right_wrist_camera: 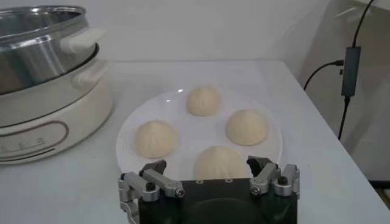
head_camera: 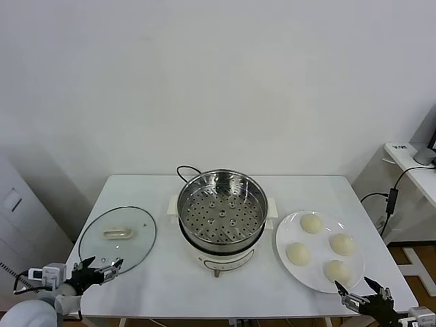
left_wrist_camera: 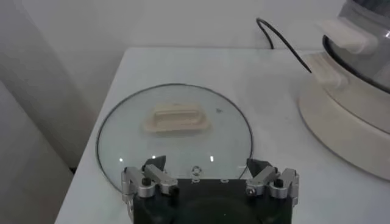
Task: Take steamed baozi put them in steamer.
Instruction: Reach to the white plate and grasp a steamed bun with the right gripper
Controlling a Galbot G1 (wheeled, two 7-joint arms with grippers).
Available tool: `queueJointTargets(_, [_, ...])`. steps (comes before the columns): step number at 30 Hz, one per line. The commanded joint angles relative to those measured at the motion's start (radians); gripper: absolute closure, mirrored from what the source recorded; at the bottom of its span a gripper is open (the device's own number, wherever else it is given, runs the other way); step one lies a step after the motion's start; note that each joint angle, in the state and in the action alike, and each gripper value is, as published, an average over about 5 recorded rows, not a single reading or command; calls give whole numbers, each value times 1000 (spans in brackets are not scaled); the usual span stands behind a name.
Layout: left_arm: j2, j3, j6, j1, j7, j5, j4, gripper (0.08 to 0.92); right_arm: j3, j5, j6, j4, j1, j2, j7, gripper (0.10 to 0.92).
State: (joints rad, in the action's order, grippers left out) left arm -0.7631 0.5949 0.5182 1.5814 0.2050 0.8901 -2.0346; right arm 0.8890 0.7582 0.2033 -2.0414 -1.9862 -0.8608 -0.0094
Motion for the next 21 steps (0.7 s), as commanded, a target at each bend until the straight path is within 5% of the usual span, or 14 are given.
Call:
queueJointTargets(1, [-1, -2, 1, 1, 0, 3, 1, 177, 0, -5, 1, -1, 0, 1, -1, 203])
queueJointTargets(6, [-3, -1, -1, 1, -1, -8, 4, 177, 12, -107, -12, 14, 11, 11, -39, 203])
queueJointTargets(21, [-3, -17, 13, -32, -5, -28, 19, 177, 36, -823, -142, 205, 293, 171, -126, 203])
